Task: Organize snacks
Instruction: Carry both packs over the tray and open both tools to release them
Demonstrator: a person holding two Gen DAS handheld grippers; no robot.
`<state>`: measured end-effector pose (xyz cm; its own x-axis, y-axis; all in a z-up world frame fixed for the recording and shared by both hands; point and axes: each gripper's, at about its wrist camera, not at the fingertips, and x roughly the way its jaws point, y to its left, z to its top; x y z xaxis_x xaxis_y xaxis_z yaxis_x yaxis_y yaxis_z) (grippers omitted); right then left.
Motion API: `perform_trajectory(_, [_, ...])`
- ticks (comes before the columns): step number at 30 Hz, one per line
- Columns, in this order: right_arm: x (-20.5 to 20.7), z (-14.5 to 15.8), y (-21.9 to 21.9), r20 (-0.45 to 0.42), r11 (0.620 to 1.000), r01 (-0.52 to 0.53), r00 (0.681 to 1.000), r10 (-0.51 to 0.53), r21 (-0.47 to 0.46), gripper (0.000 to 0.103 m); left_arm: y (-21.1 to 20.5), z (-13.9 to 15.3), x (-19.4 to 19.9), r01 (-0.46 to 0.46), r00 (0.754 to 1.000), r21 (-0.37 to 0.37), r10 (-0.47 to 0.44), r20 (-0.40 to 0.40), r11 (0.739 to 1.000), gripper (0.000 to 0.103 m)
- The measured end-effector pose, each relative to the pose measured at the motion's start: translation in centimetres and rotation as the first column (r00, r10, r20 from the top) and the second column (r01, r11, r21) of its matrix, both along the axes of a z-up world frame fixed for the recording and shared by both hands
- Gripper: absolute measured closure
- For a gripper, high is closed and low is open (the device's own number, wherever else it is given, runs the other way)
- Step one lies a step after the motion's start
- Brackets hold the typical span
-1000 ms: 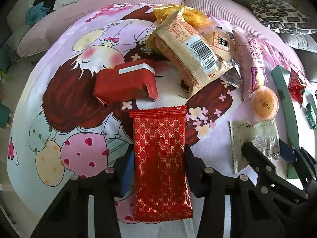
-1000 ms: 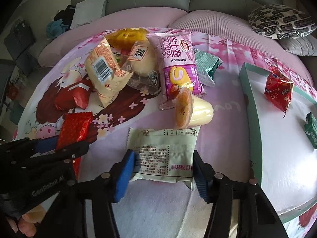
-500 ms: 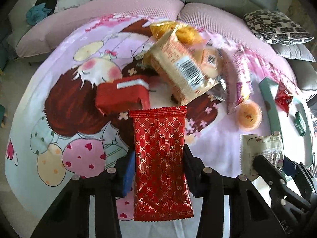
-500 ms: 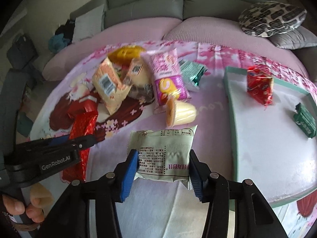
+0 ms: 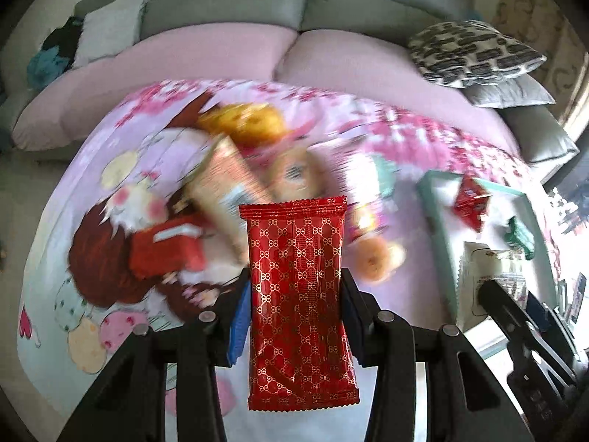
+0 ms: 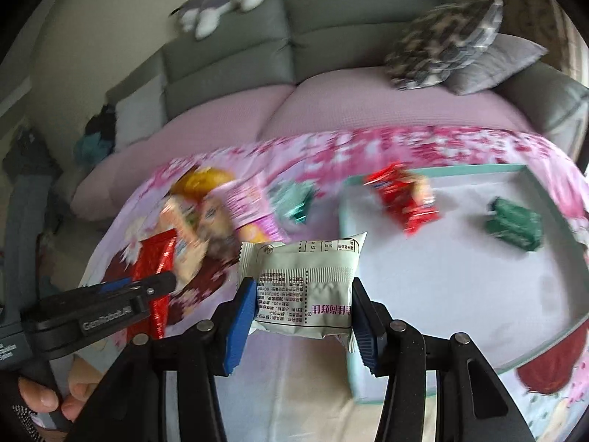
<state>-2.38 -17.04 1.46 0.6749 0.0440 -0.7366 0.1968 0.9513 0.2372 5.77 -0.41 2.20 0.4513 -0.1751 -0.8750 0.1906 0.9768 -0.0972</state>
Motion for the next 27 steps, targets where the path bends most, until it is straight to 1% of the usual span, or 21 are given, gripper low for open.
perform_trajectory(4, [-0.5, -0.5, -4.0, -0.032, 0.992, 0.130, 0.991, -0.129, 0.008, 0.051, -3.9, 0.9, 0.4, 0.073, 0.997, -0.016, -0.073, 0.022, 0.997, 0.057])
perform_trajectory(7, [-1.4, -1.1, -7.6, -0.049, 0.972, 0.229, 0.973, -0.226, 0.055, 0.051, -6.7, 1.2, 0.4, 0.126, 0.992, -0.025, -0.126, 0.032, 0.992, 0.057])
perform_trajectory(9, [-2.2, -1.4, -9.7, -0.061, 0.952, 0.300, 0.953, -0.296, 0.055, 0.051, -8.5, 1.3, 0.3, 0.163, 0.986, -0.029, -0.162, 0.036, 0.986, 0.057])
perform_trajectory(11, [-3.0, -1.6, -11.8, -0.072, 0.928, 0.371, 0.927, -0.368, 0.036, 0.051, -10.6, 1.0, 0.2, 0.205, 0.978, -0.029, -0.204, 0.033, 0.978, 0.057])
perform_trajectory(13, [-3.9, -1.8, -14.0, -0.082, 0.897, 0.441, 0.895, -0.438, 0.026, 0.051, -12.2, 0.8, 0.0, 0.238, 0.971, -0.030, -0.238, 0.030, 0.971, 0.057])
perform_trajectory(14, [-4.2, -2.0, -14.7, -0.084, 0.887, 0.461, 0.885, -0.458, 0.026, 0.051, -13.1, 0.6, -0.1, 0.258, 0.966, -0.029, -0.257, 0.028, 0.966, 0.057])
perform_trajectory(16, [-4.9, -2.2, -16.3, -0.089, 0.857, 0.515, 0.855, -0.511, 0.020, 0.051, -14.9, 0.2, -0.5, 0.297, 0.955, -0.025, -0.296, 0.023, 0.955, 0.057])
perform_trajectory(20, [-5.8, -2.6, -18.4, -0.102, 0.816, 0.578, 0.813, -0.574, 0.017, 0.050, -17.7, -1.0, -1.0, 0.358, 0.934, -0.024, -0.358, -0.002, 0.934, 0.057])
perform_trajectory(23, [-6.2, -3.4, -19.8, -0.127, 0.783, 0.622, 0.777, -0.616, 0.008, 0.050, -19.5, -2.0, -1.4, 0.397, 0.917, -0.021, -0.397, -0.018, 0.918, 0.057])
perform_trajectory(27, [-6.4, -4.1, -20.9, -0.142, 0.761, 0.649, 0.754, -0.642, 0.008, 0.050, -21.4, -3.5, -1.4, 0.429, 0.902, -0.025, -0.429, -0.040, 0.903, 0.057])
